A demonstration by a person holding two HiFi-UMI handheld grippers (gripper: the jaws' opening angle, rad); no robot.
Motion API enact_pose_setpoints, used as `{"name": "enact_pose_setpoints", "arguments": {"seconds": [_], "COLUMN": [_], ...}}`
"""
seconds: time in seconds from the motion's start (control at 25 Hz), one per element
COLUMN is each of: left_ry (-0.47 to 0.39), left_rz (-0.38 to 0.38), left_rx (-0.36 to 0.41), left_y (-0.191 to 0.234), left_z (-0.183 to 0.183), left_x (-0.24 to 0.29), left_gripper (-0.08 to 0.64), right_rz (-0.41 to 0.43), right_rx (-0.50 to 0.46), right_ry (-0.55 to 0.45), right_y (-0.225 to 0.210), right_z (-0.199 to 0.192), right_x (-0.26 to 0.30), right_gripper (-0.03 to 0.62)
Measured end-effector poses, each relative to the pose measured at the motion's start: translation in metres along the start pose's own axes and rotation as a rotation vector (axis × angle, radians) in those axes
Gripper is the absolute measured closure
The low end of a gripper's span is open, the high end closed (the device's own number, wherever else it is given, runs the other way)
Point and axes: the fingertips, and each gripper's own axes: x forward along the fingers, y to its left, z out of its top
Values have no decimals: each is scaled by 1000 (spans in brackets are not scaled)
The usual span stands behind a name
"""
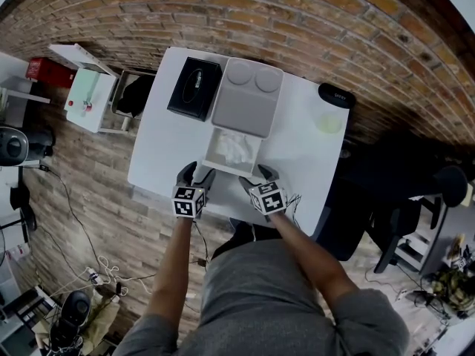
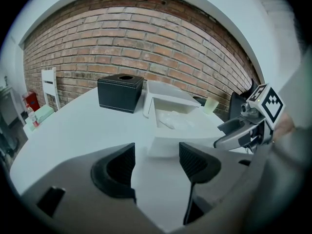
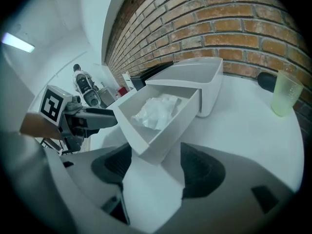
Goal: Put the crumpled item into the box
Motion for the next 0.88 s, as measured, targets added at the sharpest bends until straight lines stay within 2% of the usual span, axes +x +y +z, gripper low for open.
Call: {"name": "enact_pose_setpoints", "arguments": {"seconds": [0.72, 0.88], "left_ry": [4, 4], "left_rz": [7, 10], "left_rx": [-25, -28], "left_y": [5, 5], "left_z": [10, 13], "left_x": [9, 12], "left_gripper": [290, 290], "right_rz": [-5, -15], "right_rx": [-34, -17], "right_ry": [-15, -26], "right_y": [-9, -12], "right_z": [14, 17], "right_x": [3, 2], "right_gripper": [242, 250]}}
